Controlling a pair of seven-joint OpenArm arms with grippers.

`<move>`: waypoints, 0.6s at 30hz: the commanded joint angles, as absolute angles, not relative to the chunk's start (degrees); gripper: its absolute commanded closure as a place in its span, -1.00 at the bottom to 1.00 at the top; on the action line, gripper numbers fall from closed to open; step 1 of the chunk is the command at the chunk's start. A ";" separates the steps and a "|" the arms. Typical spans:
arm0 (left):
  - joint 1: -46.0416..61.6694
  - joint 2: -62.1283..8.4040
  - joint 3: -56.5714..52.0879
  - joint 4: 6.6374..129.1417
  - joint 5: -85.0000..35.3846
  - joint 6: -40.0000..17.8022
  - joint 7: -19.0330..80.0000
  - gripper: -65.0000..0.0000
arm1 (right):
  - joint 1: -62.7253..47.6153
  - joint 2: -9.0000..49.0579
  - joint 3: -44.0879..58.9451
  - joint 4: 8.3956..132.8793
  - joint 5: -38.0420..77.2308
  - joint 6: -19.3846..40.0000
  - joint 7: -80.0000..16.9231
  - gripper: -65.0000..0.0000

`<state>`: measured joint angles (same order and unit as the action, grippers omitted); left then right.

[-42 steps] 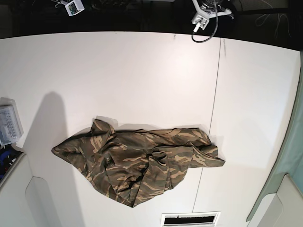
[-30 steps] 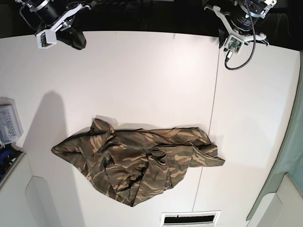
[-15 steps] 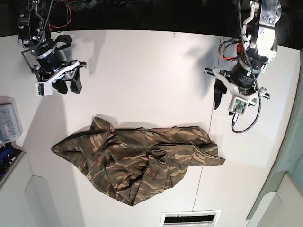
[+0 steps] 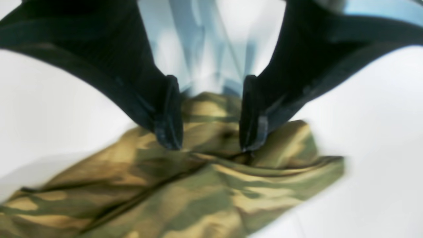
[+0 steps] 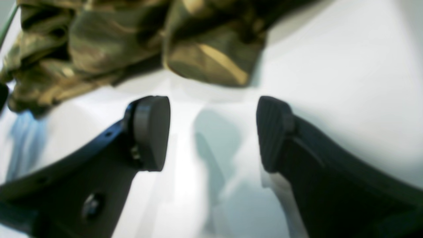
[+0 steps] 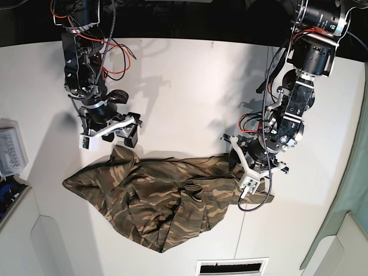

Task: Layout the t-shirt on the table in an organized manner, then fold the t-shirt properly
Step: 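Lower both grippers onto the crumpled shirt and grasp its fabric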

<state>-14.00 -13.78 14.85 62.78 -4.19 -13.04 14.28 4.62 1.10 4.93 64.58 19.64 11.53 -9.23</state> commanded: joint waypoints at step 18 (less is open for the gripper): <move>-16.95 -9.85 14.72 55.24 -4.45 -15.92 10.96 0.92 | 12.99 -2.46 10.17 53.43 13.58 10.70 -4.97 0.48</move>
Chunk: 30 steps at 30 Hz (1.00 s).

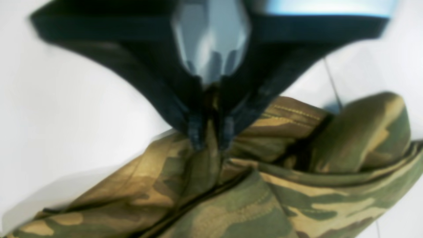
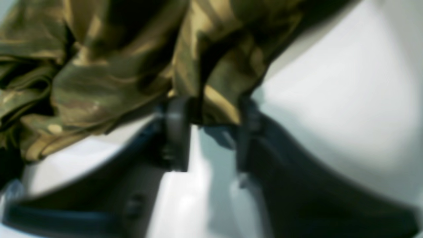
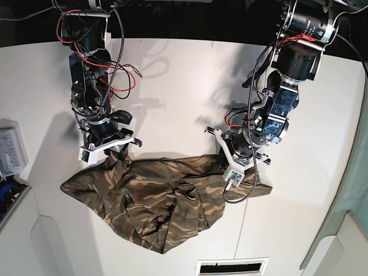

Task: Layout the t-shirt on the table in an organized manner, then fold the t-shirt properly
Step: 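Lower both grippers onto the crumpled shirt and grasp its fabric, then lift the grasped fabric with both grippers and pull it apart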

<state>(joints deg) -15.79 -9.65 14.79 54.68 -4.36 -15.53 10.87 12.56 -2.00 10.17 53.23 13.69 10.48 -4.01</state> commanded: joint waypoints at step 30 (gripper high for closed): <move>8.93 -20.16 23.99 97.65 -1.41 -40.00 16.82 1.00 | -16.01 3.16 13.93 89.43 12.45 15.90 -4.12 1.00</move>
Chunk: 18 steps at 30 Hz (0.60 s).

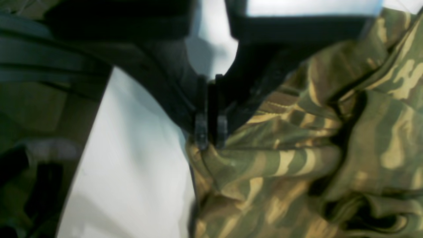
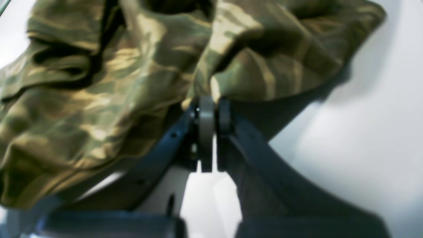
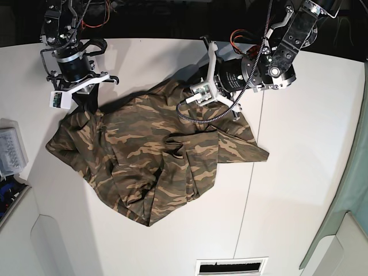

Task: Layout the t-shirt on the table in an organized manner, then fold the t-shirt properly
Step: 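Lift the grasped fabric with both grippers and pull it apart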

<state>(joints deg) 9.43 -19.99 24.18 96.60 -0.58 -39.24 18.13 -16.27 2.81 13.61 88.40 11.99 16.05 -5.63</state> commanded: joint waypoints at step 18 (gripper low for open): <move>10.72 -20.10 20.86 107.15 -0.21 -35.14 15.88 0.11 | -21.47 1.08 21.58 89.17 31.62 27.79 -14.72 -0.26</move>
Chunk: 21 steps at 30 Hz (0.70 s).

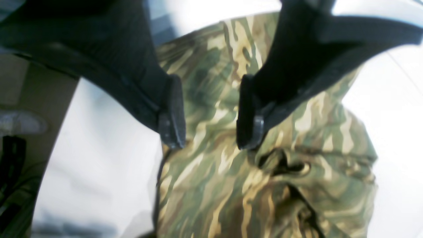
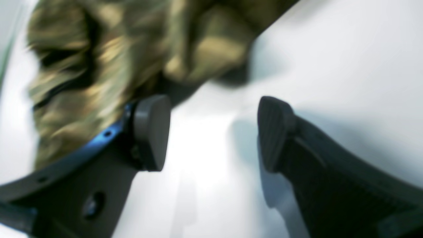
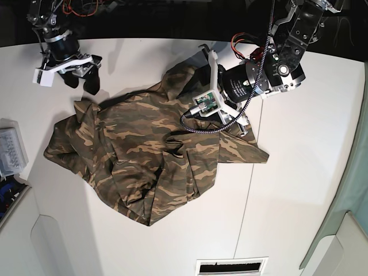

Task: Layout the t-shirt on the table in an organized manner, then fold the t-shirt properly
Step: 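Lift the grasped fabric with both grippers and pull it apart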

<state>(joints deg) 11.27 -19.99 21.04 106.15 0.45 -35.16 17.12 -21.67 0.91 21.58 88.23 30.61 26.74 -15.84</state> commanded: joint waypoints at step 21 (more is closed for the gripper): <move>10.31 -18.37 21.08 100.27 -2.74 -24.64 16.49 0.11 | -12.62 -7.42 10.24 77.43 24.45 23.92 -8.05 -0.03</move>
<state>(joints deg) 10.74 -18.04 21.26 99.33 -2.26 -24.88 17.74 -12.21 -7.18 10.35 76.53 23.94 22.83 -8.95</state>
